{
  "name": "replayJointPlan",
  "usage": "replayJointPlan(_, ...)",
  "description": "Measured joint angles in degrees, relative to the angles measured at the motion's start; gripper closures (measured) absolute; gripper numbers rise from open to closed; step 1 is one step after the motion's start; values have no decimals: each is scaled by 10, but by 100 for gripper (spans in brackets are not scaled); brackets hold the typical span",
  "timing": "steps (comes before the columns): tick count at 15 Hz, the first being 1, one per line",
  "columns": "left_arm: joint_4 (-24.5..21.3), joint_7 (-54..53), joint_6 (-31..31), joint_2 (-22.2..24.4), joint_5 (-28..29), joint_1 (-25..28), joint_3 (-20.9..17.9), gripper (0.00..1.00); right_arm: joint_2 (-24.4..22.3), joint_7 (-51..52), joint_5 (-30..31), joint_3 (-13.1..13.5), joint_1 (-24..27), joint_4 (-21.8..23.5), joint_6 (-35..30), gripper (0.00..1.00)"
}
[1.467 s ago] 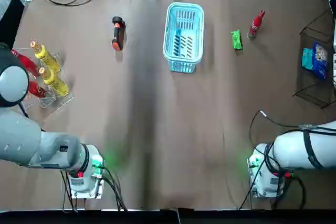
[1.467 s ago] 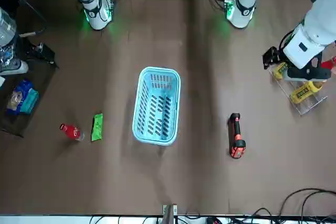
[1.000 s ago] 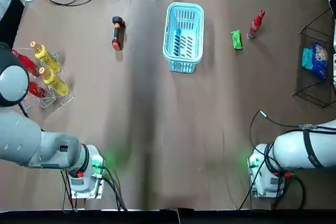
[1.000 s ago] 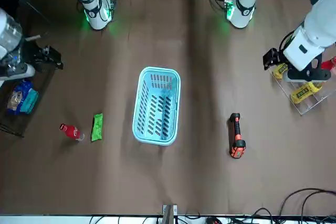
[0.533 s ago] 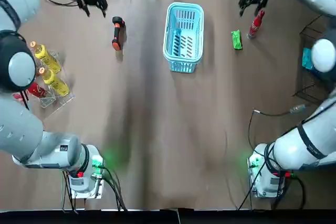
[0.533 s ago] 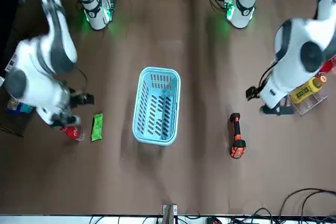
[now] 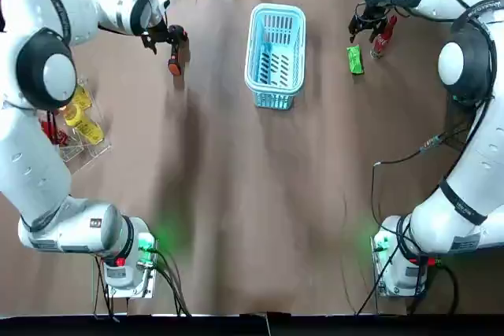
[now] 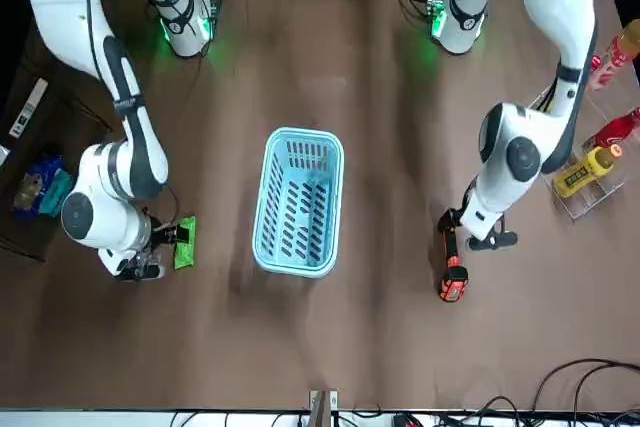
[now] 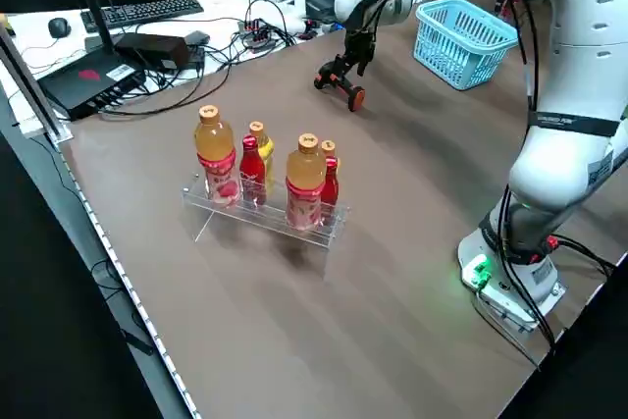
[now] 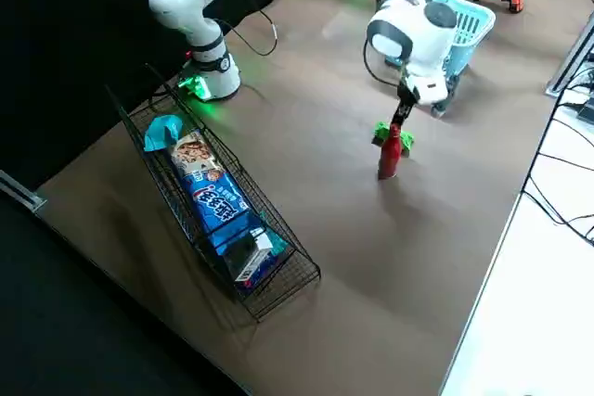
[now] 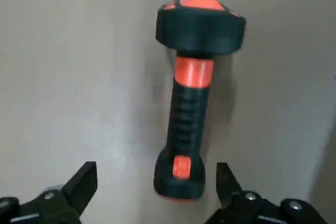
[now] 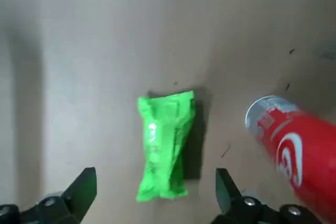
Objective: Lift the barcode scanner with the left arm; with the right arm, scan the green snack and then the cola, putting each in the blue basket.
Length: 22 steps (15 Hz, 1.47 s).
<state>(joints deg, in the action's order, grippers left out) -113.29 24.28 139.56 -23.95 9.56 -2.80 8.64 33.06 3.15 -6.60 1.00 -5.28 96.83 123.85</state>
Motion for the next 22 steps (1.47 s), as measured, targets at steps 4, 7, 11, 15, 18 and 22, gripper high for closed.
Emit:
replayJointPlan(4, 60, 96, 1, -65, 73, -3, 0, 0, 30, 11, -1, -1, 7, -2, 3, 2)
replayJointPlan(7, 82, 106, 1, -91, 75, -7, 2, 0, 42, 22, -1, -1, 7, -2, 4, 18)
replayJointPlan(11, 98, 107, 1, -111, 75, -13, 2, 1, 52, 30, -1, -2, 6, -2, 18, 26)
replayJointPlan(15, 109, 109, 1, -114, 75, -13, 2, 45, 58, 30, -2, -3, 4, -2, 19, 61)
replayJointPlan(18, 110, 111, 0, -115, 75, -13, 2, 63, 58, 30, -3, -3, 4, -6, 6, 73)
replayJointPlan(22, 114, 111, -3, -114, 75, -13, 2, 63, 53, 30, -74, -4, 3, -24, -84, 74)
